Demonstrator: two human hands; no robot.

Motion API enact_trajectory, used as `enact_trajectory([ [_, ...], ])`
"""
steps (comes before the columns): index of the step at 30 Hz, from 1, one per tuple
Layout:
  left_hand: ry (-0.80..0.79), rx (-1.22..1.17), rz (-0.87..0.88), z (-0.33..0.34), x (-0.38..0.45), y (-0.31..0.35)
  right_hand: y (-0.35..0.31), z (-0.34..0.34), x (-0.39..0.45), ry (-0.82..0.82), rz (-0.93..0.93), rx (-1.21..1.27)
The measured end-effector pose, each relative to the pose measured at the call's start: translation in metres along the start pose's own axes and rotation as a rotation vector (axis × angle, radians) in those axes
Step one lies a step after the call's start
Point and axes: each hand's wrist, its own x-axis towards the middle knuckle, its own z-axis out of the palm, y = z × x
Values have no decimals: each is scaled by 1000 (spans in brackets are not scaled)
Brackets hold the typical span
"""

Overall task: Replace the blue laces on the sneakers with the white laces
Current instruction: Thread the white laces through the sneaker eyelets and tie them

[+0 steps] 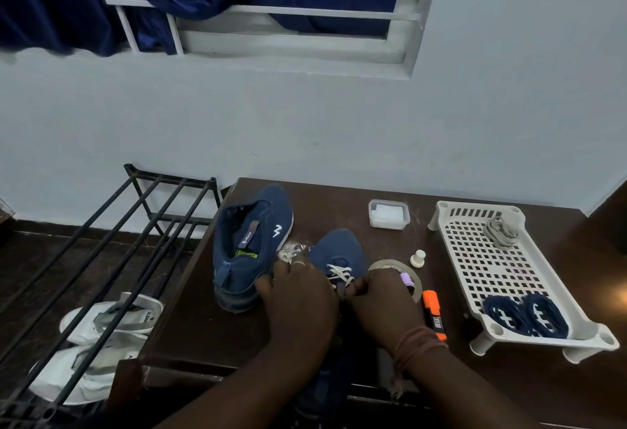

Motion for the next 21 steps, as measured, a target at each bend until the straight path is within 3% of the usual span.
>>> enact_trajectory([
  [2,-42,-40,5,5,2,0,1,-2,2,0,15,18],
  [12,-283,-535,-297,23,15,2,5,-12,6,-55,-4,51],
  [18,-273,-498,-312,6,7,6,5,-4,6,201,-125,-240],
  [21,-301,-637,-358,10,7,3,6,3,10,163,-122,-278],
])
